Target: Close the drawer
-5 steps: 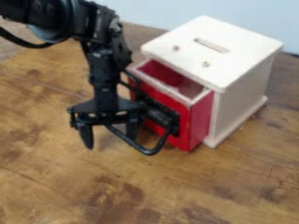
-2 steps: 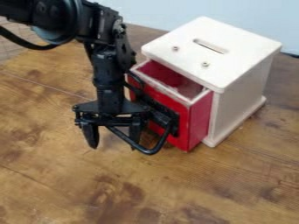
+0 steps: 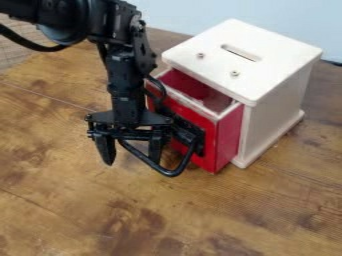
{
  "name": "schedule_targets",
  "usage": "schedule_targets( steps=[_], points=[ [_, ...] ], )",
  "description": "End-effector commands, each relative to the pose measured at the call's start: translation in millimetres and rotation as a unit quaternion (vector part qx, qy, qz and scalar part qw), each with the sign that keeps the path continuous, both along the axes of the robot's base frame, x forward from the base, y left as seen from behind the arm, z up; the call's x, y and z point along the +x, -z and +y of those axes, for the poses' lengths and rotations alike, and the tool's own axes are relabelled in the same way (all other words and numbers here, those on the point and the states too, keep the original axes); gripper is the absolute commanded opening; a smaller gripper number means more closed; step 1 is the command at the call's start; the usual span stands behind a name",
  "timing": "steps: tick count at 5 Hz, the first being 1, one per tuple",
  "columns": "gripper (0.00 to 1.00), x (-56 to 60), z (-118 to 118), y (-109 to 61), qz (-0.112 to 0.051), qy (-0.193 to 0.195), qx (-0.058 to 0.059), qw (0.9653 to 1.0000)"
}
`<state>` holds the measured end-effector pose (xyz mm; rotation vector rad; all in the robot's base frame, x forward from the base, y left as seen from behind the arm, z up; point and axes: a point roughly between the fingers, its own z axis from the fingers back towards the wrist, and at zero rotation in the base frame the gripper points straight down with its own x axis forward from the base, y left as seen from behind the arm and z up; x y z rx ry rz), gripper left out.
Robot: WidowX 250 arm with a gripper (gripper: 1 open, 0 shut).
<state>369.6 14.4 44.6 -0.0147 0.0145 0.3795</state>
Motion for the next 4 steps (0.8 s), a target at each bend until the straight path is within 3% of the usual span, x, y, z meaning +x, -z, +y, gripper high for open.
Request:
schedule_targets(
  steps=[1, 4],
  points=[
    [1.00, 12.4, 3.4, -34.7, -0.051, 0.009, 0.003, 0.9987],
    [1.00, 3.9, 6.7, -34.0, -0.047, -0.019, 0.000, 0.9987]
  ],
)
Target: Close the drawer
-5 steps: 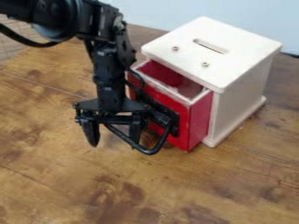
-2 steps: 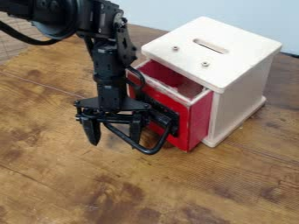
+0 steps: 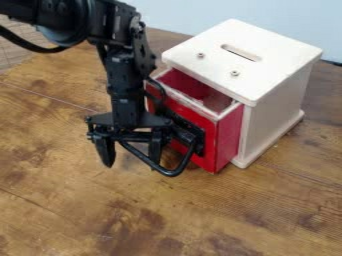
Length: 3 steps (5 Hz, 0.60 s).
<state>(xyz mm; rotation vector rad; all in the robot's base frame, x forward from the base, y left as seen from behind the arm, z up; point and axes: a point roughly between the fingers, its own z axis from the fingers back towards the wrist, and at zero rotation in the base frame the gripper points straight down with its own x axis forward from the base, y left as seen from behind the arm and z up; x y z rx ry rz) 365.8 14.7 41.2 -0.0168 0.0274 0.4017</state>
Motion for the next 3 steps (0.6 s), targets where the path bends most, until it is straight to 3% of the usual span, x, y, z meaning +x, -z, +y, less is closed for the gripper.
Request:
schedule_targets(
  steps=[1, 2, 3],
  points=[
    [0.00, 11.2, 10.9, -39.8, -0.060, 0.008, -0.003, 0.9982],
    [1.00, 13.7, 15.6, -41.9, -0.063, 0.026, -0.006, 0.9977],
    [1.00, 16.3, 18.0, -41.8, -0.064, 0.044, -0.009, 0.9969]
  ],
)
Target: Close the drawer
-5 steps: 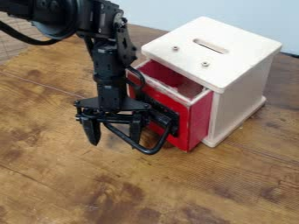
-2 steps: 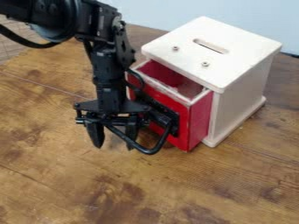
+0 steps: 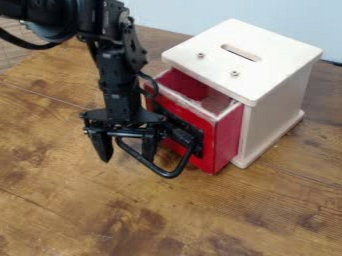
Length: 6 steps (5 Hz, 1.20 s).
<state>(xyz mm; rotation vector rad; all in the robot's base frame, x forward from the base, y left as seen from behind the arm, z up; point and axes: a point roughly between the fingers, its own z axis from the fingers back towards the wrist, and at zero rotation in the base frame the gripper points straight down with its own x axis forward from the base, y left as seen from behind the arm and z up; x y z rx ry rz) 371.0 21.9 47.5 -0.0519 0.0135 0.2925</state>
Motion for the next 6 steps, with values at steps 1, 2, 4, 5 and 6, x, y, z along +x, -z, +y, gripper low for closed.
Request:
schedule_targets(
  steps=[1, 2, 4, 5, 6],
  points=[
    [1.00, 9.8, 11, -31.7, -0.054, -0.018, 0.004, 0.9984],
    [1.00, 6.6, 12, -27.8, -0.052, -0.023, 0.003, 0.9984],
    [1.00, 5.4, 15, -29.3, -0.050, -0.043, 0.003, 0.9979],
    [1.00, 7.6, 8, -30.8, -0.049, -0.002, 0.000, 0.9988],
    [1.00, 11.6, 0, -32.3, -0.048, 0.038, -0.003, 0.9981]
  ],
)
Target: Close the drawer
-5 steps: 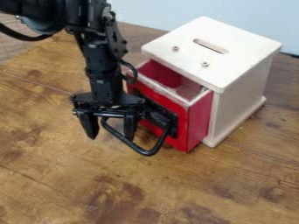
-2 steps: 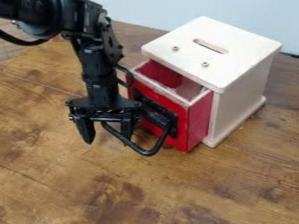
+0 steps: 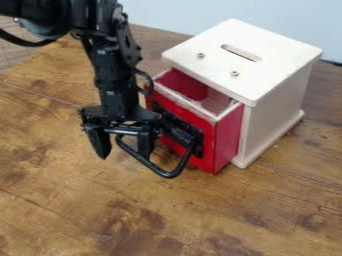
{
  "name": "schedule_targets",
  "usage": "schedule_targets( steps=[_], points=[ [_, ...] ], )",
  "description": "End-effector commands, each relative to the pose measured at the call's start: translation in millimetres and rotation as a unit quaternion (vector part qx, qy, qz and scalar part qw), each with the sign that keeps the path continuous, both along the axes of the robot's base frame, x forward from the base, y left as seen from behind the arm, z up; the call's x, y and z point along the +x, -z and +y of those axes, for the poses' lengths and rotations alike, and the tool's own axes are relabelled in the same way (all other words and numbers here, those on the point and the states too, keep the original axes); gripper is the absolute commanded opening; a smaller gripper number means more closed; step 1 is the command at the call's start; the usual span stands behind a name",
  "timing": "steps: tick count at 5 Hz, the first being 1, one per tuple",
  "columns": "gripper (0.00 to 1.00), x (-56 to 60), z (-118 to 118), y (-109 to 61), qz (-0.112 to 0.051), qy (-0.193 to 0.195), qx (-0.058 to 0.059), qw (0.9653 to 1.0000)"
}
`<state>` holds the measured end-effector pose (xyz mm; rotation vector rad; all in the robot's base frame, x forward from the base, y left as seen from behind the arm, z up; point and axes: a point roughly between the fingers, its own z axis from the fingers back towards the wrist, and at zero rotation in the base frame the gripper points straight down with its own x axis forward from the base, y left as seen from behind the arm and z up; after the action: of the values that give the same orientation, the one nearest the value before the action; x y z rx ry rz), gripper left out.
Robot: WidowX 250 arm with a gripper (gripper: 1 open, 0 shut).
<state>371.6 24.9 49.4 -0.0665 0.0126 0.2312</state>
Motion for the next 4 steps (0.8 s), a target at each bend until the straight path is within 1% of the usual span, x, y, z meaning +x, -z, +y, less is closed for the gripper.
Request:
schedule_targets(
  steps=[1, 2, 3, 4],
  points=[
    [1.00, 9.1, -13, -27.9, -0.046, 0.045, 0.000, 0.9979],
    [1.00, 6.4, -21, -22.5, -0.046, 0.030, -0.001, 0.9985],
    [1.00, 5.2, -28, -22.2, -0.046, 0.011, 0.001, 0.9989],
    [1.00, 5.7, -27, -24.7, -0.045, 0.000, 0.001, 0.9990]
  ],
)
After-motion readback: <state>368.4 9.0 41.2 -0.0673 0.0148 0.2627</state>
